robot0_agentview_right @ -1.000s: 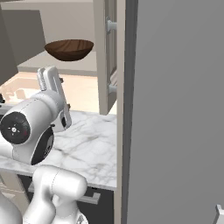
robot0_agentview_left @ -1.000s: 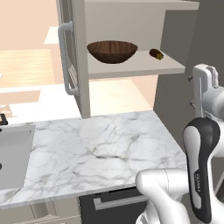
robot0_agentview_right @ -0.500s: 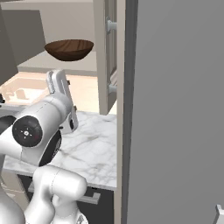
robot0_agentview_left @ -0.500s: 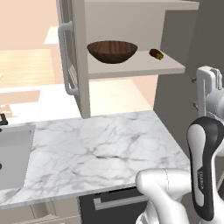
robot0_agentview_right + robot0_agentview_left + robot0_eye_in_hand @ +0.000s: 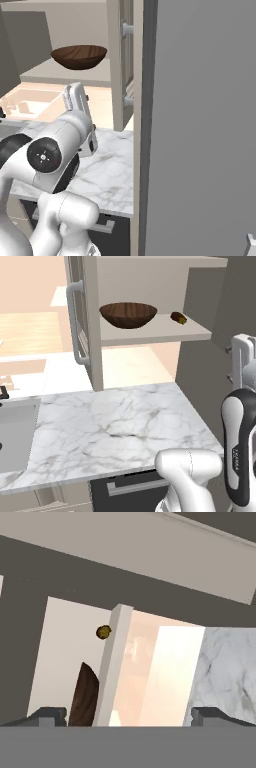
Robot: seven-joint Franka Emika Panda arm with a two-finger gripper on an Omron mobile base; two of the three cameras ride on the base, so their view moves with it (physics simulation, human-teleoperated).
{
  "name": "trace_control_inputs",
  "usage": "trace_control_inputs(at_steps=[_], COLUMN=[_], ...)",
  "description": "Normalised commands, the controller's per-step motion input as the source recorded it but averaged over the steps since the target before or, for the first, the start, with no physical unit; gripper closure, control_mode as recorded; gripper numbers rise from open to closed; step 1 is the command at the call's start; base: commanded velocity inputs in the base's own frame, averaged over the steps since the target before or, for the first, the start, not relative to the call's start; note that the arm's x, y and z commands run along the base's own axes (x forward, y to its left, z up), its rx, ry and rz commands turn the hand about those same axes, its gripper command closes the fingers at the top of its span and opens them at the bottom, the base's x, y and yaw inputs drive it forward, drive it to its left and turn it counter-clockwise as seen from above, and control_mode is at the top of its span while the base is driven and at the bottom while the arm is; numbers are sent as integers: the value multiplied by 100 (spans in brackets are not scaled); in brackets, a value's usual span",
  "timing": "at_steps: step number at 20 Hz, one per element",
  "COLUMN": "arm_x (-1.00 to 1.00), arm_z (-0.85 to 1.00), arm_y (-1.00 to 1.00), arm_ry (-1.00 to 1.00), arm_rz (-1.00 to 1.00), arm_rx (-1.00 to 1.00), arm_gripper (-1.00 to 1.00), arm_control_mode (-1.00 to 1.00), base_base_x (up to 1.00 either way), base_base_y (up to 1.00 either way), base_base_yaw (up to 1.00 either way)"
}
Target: Pick the mug and place it in the sink. Pick the bowl and place it in the open cabinet and then close the cabinet.
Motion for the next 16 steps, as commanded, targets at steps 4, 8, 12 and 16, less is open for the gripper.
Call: trace_control_inputs(at_steps=[4, 8, 12, 16], arm_x=[0, 0, -1, -5], arm_z=[-9, -3, -2, 0], arm_y=[-17, -35, -33, -28], arm_ry=[-1, -4, -8, -11], arm_rz=[-2, -1, 0, -1], arm_rx=[0, 0, 0, 0], arm_gripper=[-100, -100, -100, -100], arm_control_mode=[-100, -100, -100, -100], base_base_x=[0, 0, 0, 0], base_base_y=[0, 0, 0, 0], base_base_yaw=[0, 0, 0, 0])
